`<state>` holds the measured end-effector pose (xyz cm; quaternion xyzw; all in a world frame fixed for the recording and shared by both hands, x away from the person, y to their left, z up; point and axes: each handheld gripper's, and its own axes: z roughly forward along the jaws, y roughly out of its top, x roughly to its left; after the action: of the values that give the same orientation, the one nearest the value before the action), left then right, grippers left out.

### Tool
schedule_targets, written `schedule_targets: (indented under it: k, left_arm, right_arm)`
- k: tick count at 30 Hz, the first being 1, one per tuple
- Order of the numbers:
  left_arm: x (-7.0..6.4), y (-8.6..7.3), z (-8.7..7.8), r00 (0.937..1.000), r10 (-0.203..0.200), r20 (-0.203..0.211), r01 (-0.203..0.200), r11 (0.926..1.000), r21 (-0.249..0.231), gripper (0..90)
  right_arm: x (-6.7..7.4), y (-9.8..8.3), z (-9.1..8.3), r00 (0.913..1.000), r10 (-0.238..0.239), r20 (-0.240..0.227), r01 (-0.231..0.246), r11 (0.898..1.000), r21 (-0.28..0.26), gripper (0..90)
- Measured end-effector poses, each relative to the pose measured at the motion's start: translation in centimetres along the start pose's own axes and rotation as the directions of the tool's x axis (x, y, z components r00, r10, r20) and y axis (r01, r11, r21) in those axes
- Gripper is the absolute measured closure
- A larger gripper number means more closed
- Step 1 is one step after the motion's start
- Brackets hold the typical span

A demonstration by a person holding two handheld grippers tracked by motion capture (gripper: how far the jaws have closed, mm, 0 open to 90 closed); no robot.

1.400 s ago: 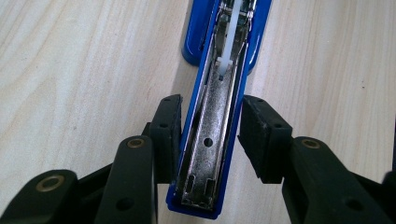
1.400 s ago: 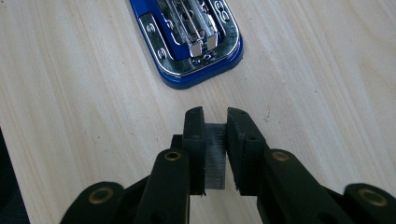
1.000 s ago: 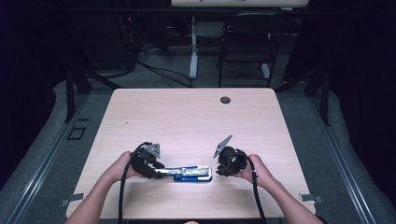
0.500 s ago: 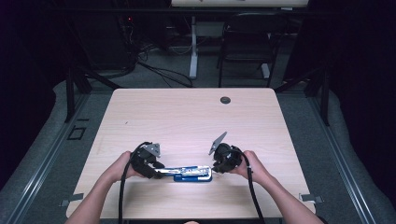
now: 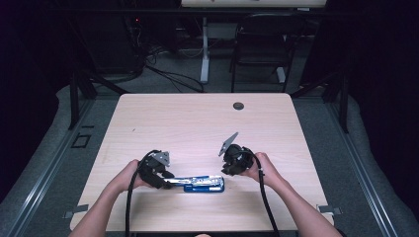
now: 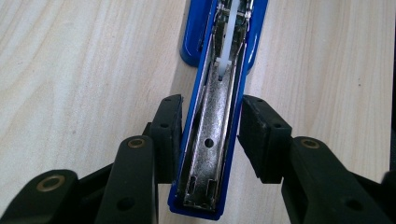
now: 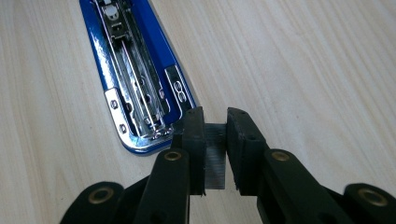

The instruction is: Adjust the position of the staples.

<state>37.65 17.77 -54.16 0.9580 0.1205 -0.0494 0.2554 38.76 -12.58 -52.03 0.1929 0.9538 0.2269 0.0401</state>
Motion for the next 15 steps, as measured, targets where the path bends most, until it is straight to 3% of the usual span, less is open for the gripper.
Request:
schedule_targets:
  k: [7, 15]
  left_arm:
    - [0.0, 0.0, 0.0, 1.0, -0.002, -0.003, 0.002, 1.0, 0.0, 59.8]
    - [0.1, 0.0, 0.0, 1.0, -0.001, -0.001, 0.001, 1.0, -0.001, 59.7]
  right_arm:
    - [-0.4, 0.7, -0.5, 0.9997, 0.001, -0.026, -0.002, 0.998, -0.058, 78.5]
    - [-0.3, 1.4, -0.2, 0.9991, -0.011, -0.04, 0.008, 0.997, -0.072, 78.5]
